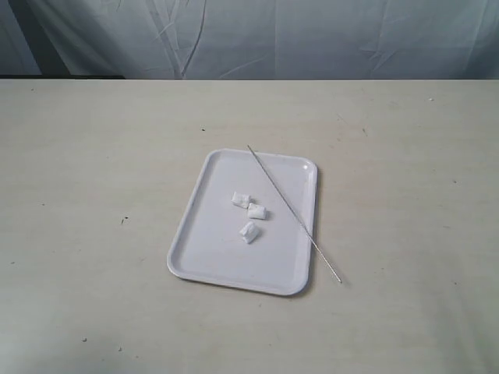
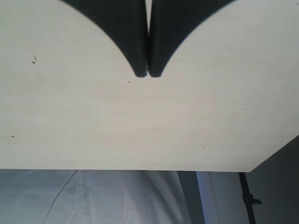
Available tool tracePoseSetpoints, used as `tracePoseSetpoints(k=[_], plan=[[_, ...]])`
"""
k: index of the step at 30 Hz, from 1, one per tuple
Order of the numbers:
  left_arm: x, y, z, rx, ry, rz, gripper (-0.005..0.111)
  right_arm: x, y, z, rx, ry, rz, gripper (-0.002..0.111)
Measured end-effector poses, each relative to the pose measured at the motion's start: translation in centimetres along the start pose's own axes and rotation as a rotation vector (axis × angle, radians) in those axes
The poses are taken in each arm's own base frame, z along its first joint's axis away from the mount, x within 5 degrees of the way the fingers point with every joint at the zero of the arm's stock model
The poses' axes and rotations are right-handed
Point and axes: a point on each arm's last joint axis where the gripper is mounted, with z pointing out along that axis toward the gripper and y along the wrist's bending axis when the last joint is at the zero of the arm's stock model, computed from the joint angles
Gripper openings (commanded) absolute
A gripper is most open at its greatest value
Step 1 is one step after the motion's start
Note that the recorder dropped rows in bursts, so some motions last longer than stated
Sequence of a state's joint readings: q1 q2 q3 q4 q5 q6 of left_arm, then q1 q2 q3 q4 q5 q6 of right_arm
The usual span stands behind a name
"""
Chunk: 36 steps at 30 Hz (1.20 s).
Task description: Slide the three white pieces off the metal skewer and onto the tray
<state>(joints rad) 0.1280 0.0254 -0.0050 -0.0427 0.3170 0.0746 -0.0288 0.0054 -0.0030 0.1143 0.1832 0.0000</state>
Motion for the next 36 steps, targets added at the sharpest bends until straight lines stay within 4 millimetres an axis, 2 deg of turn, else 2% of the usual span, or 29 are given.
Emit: tracePoseSetpoints(k=[2, 5, 36], plan=[[-0.01, 0.06, -0.02, -0.007, -0.003, 0.024, 0.000, 0.78, 0.00, -0.02, 0.000, 0.080, 0.002, 0.017], [-0.07, 0.10, -0.12, -0.013, -0.017, 0.040, 0.000, 1.01, 0.00, -0.04, 0.000, 0.106, 0.002, 0.017], [0.17, 0.15, -0.15, -0.020, 0.007, 0.054, 0.000, 1.09, 0.00, -0.05, -0.002, 0.115, -0.026, 0.017]])
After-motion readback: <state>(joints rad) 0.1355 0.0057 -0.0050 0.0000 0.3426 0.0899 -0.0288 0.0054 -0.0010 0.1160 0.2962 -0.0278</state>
